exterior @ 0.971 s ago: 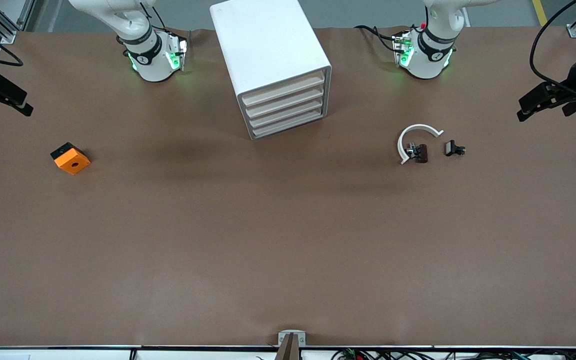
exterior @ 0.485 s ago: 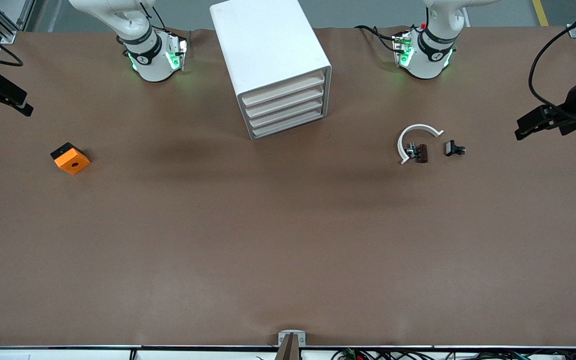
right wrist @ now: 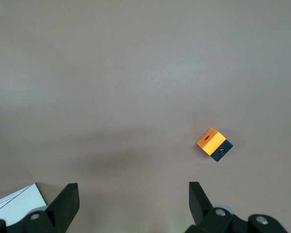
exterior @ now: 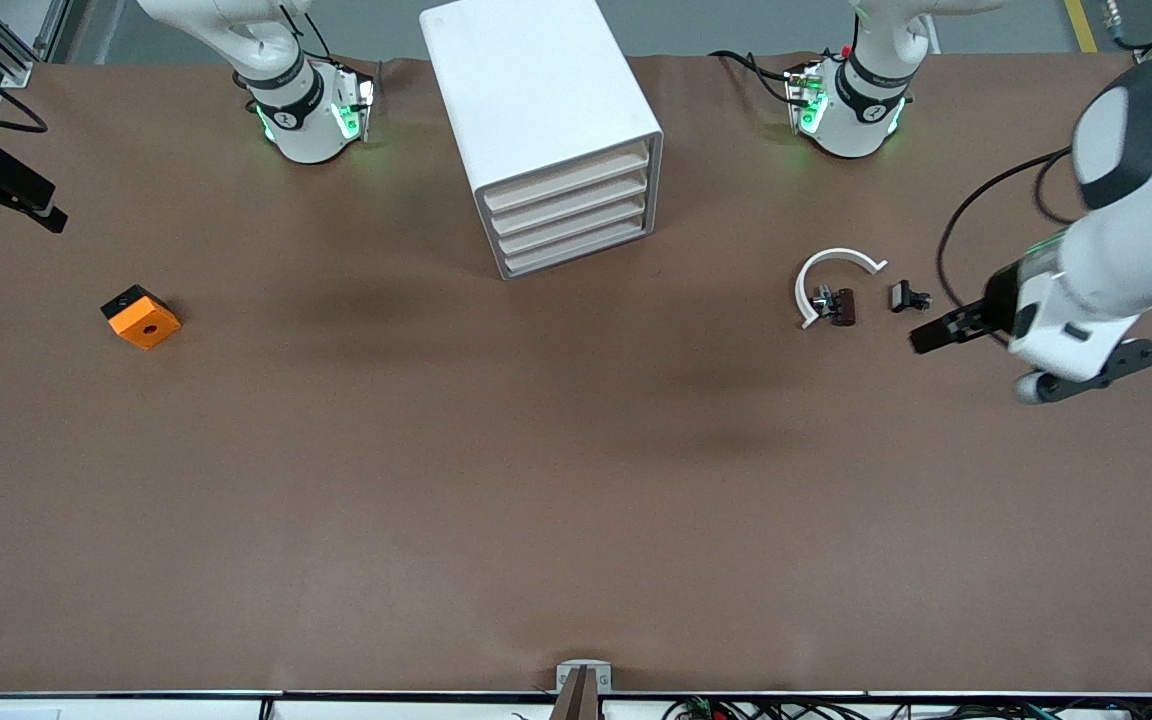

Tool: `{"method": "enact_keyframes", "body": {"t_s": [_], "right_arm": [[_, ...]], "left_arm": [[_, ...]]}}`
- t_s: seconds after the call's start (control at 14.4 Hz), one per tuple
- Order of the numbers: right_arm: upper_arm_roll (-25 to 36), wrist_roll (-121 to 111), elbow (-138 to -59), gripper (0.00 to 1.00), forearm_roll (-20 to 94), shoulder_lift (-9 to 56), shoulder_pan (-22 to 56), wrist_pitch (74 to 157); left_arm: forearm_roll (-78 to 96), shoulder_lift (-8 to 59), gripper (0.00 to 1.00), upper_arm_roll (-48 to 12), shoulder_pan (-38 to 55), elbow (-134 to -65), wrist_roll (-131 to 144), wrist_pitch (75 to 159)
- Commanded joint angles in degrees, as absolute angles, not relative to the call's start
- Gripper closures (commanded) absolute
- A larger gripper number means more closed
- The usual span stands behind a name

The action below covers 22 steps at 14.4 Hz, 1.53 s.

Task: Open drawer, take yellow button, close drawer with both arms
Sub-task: 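Reach the left gripper toward the white cabinet's drawer handle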

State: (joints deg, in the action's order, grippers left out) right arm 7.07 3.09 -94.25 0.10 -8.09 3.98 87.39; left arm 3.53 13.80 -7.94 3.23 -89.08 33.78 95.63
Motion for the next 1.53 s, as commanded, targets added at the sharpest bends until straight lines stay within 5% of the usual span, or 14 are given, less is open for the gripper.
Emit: {"method": "enact_keyframes", "body": {"t_s": [0.0, 0.97, 1.46], "right_arm": [[6.3, 3.0, -93.0, 0.0, -0.4, -7.5, 3.4, 86.7], [6.0, 3.3, -91.3, 0.0, 0.1, -6.6, 4.3, 86.9], [6.0, 4.0, -90.4, 0.0, 0.2, -4.5, 9.1, 87.3]], "left_arm": [[6.1, 18.8, 0.0, -7.8, 6.5, -87.5, 43.3, 99.2], [20.5, 33.5, 0.0, -7.8, 22.0, -87.4, 112.5, 103.0], [36.1, 38.0, 0.0, -8.2, 23.1, -87.7, 116.1, 92.0]]}}
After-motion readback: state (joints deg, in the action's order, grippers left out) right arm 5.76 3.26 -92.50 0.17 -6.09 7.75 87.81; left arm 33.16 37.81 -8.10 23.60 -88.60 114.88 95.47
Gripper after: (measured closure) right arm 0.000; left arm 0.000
